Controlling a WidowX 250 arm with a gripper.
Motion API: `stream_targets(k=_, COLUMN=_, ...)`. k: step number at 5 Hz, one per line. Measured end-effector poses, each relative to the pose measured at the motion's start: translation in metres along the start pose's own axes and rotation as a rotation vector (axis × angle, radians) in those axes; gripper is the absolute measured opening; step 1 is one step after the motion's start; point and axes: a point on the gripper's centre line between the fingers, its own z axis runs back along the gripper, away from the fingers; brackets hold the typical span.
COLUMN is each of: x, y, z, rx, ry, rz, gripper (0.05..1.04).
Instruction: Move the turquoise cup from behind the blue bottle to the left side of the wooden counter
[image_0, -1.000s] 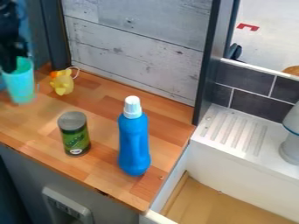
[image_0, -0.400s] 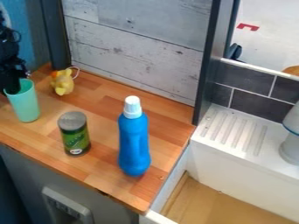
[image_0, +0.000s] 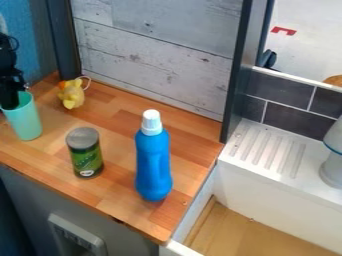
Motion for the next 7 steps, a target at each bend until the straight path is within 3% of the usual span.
stream_targets(k=1, x=0.004, y=-0.011, z=0.011, rx=0.026, ry=-0.027, rz=-0.022, gripper=0.582)
stream_targets(k=2, x=0.013, y=-0.025, z=0.042, rx=0.072, ry=-0.100, rz=-0.047, gripper=0.883)
stream_targets(k=3, x=0.017, y=-0.037, z=0.067, rx=0.120, ry=-0.148, rz=-0.083, gripper=1.012)
stream_targets(k=4, x=0.021, y=-0.081, z=0.093, rx=0.119, ry=-0.210, rz=-0.180, gripper=1.008)
stream_targets(k=5, x=0.011, y=-0.137, z=0.119, rx=0.028, ry=-0.226, rz=-0.384, gripper=1.004)
stream_targets(k=6, x=-0.018, y=-0.179, z=0.127, rx=-0.021, ry=-0.187, rz=-0.493, gripper=1.003)
stream_targets(k=7, x=-0.039, y=-0.212, z=0.119, rx=-0.034, ry=-0.127, rz=-0.611, gripper=1.003)
